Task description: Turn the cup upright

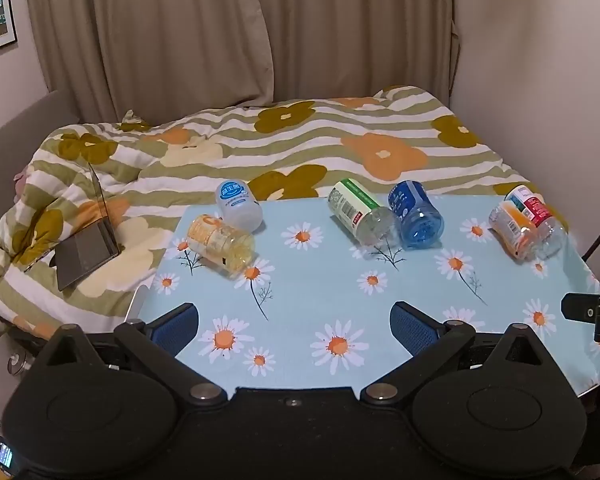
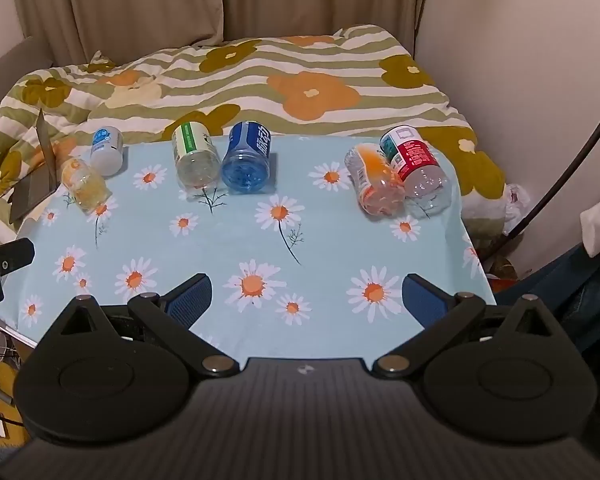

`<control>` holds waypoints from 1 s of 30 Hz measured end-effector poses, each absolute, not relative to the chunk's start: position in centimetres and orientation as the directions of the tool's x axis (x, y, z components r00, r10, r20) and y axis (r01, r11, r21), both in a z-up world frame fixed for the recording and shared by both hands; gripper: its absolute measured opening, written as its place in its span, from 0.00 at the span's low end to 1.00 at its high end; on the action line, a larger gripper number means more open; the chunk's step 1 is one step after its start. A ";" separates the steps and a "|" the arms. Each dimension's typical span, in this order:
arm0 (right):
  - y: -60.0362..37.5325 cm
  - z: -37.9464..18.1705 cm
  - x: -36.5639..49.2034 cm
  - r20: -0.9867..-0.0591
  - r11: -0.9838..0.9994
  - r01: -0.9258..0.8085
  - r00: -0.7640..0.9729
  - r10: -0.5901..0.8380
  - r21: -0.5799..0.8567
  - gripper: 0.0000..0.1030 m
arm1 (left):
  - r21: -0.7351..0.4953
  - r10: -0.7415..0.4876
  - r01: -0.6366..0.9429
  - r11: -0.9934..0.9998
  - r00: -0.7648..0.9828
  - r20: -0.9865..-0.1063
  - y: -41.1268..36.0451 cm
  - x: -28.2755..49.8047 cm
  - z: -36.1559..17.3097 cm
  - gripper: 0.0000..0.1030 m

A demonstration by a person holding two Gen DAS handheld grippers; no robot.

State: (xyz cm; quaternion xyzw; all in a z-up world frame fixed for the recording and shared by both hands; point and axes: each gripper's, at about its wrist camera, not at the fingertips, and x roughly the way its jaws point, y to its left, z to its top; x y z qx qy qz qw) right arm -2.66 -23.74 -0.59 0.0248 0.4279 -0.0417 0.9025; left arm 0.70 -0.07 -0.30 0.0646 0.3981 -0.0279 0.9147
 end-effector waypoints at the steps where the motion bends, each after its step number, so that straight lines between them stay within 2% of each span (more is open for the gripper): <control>1: -23.7 -0.6 -2.7 -0.775 0.995 0.096 0.630 -0.053 0.010 1.00 | 0.096 0.002 0.100 0.990 0.683 -0.731 0.0 1.0 0.1 1.00; 9: -24.3 -1.1 -3.2 -0.774 0.994 0.103 0.631 -0.052 0.017 1.00 | 0.096 -0.012 0.112 0.989 0.714 -0.701 -0.4 -0.2 -0.2 1.00; 30: -24.1 -0.7 -3.1 -0.776 0.995 0.095 0.628 -0.052 0.010 1.00 | 0.088 -0.016 0.110 0.990 0.706 -0.708 -0.4 -0.2 0.0 1.00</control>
